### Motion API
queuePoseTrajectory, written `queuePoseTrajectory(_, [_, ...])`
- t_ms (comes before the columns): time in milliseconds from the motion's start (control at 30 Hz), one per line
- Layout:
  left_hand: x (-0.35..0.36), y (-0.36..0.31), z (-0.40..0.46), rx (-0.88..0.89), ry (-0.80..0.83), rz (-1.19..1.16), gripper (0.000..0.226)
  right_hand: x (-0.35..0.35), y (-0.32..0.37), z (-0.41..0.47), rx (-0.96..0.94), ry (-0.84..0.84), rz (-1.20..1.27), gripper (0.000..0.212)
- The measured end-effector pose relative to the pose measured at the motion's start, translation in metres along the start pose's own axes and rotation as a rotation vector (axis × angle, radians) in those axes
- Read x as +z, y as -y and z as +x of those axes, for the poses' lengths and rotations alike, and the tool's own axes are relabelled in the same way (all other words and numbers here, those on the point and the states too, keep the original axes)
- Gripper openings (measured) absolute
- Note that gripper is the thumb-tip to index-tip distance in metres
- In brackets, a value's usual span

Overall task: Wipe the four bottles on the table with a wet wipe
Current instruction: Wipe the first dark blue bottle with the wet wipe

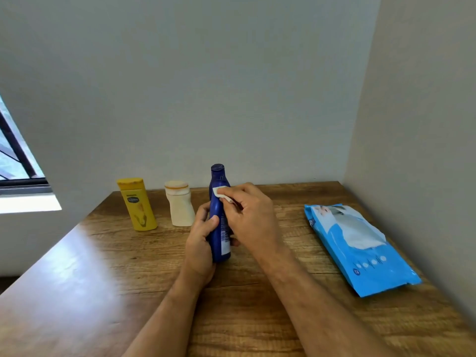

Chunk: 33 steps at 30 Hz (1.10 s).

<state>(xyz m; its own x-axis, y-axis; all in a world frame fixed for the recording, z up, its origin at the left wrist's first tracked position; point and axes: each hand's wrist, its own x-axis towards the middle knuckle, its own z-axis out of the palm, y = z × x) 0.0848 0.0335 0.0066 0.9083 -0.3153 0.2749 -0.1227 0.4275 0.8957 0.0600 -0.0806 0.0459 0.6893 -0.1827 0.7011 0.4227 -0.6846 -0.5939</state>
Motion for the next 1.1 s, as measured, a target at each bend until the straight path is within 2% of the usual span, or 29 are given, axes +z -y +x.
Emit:
queuePoseTrajectory(100, [-0.002, 0.0, 0.0, 0.021, -0.032, -0.054, 0.041, 0.008, -0.004, -0.008, -0.042, -0.053, -0.009, 0.027])
queuePoseTrajectory(233, [-0.003, 0.0, 0.0, 0.0, 0.004, -0.103, 0.041, 0.01, -0.012, -0.014, 0.035, -0.168, 0.097, 0.026])
queuePoseTrajectory(333, [-0.003, 0.003, 0.001, -0.009, 0.022, -0.122, 0.04, 0.009, -0.012, -0.016, -0.044, -0.165, 0.061, 0.028])
queuePoseTrajectory(467, [-0.003, 0.005, 0.003, 0.073, 0.008, -0.008, 0.037, 0.013, -0.017, -0.018, -0.138, -0.126, -0.011, 0.034])
queuePoseTrajectory(600, [-0.001, 0.002, 0.005, 0.187, 0.025, 0.117, 0.039, 0.009, -0.012, -0.015, -0.173, -0.161, 0.014, 0.032])
queuePoseTrajectory(733, [-0.002, 0.0, 0.004, 0.246, 0.028, 0.197, 0.04, 0.01, -0.011, -0.013, -0.029, -0.227, 0.145, 0.028])
queuePoseTrajectory(800, [-0.004, 0.001, 0.003, 0.239, 0.044, 0.21, 0.043, 0.011, -0.012, -0.012, 0.029, -0.262, 0.17, 0.027])
queuePoseTrajectory(867, [-0.005, 0.004, 0.004, 0.212, 0.037, 0.192, 0.049, 0.009, -0.012, -0.012, -0.004, -0.255, 0.167, 0.027])
queuePoseTrajectory(1000, [-0.005, 0.003, 0.004, 0.159, 0.021, 0.071, 0.038, 0.008, -0.009, -0.016, -0.107, -0.157, 0.114, 0.029])
queuePoseTrajectory(1100, [-0.003, -0.001, 0.001, 0.117, 0.012, 0.021, 0.041, 0.01, -0.011, -0.014, 0.001, -0.175, 0.184, 0.029])
